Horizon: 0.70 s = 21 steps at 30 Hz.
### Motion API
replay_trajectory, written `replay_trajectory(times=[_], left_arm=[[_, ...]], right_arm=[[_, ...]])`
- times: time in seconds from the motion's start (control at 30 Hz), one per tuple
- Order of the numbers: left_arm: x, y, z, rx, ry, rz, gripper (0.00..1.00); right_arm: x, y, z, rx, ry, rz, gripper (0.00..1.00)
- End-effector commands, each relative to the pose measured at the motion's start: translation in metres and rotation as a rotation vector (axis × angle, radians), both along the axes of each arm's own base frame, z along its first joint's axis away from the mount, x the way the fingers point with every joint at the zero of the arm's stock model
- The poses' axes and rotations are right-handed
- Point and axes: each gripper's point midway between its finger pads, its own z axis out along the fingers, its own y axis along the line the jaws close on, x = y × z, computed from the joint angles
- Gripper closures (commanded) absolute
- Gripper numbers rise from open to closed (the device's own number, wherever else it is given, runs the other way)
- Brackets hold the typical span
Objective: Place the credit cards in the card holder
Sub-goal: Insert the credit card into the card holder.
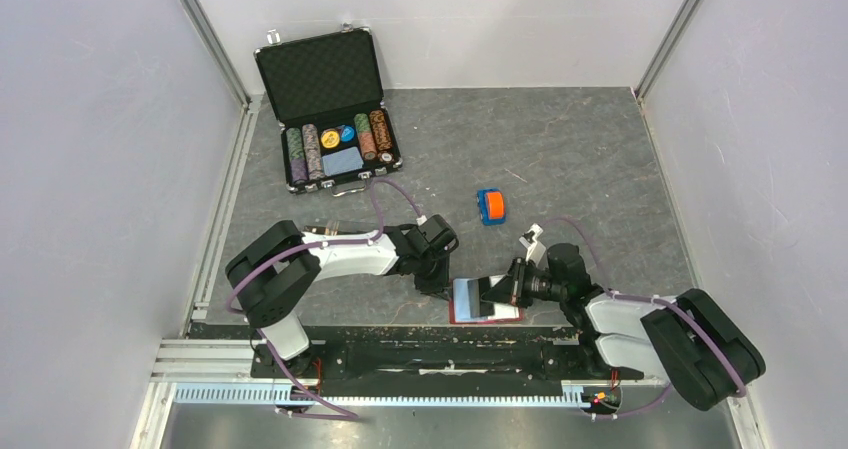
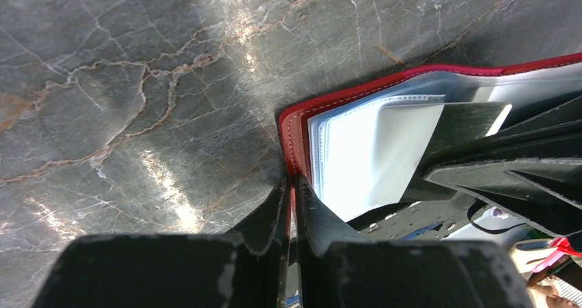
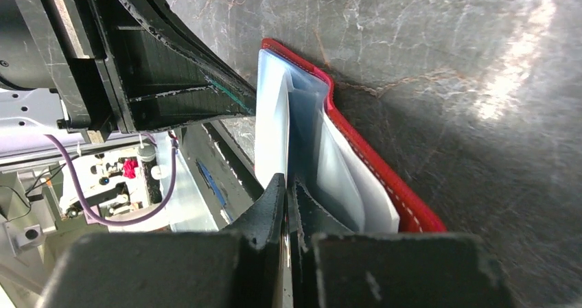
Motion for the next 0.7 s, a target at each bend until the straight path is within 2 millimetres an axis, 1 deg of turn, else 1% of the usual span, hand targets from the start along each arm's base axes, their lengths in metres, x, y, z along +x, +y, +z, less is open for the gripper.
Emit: replay_trajectory(times=[0.0,0.17,0.3,0.47,0.53,0.63,0.67], left_arm=[[-0.022,0.032,-0.035,0.147,0.054,0.002,0.89],[-0.018,0.04,-0.029,0.167,0.027,0.031,0.93],[-0.009,0.051,-0.02,0.187,-0.02,0.077,0.98],[0.004,0.067,-0.01,0.199,-0.07,0.133,0.98],[0.009,0.074,-0.005,0.213,-0.1,0.147,0.98],[0.007,0.075,-0.004,0.207,-0.1,0.143,0.98],[0.005,0.075,-0.005,0.208,-0.093,0.14,0.98]], right_arm=[[0.007,0.013,0.011,0.034,-0.049,0.005,1.0],[0.01,0.025,0.019,0.052,-0.072,-0.003,1.0],[0.016,0.035,0.024,0.057,-0.098,-0.007,1.0],[0.021,0.052,0.032,0.081,-0.103,0.012,0.99],[0.02,0.059,0.031,0.063,-0.101,0.041,0.98],[0.018,0.06,0.019,-0.028,-0.101,0.065,0.94],[0.018,0.06,0.017,-0.054,-0.107,0.071,0.9]])
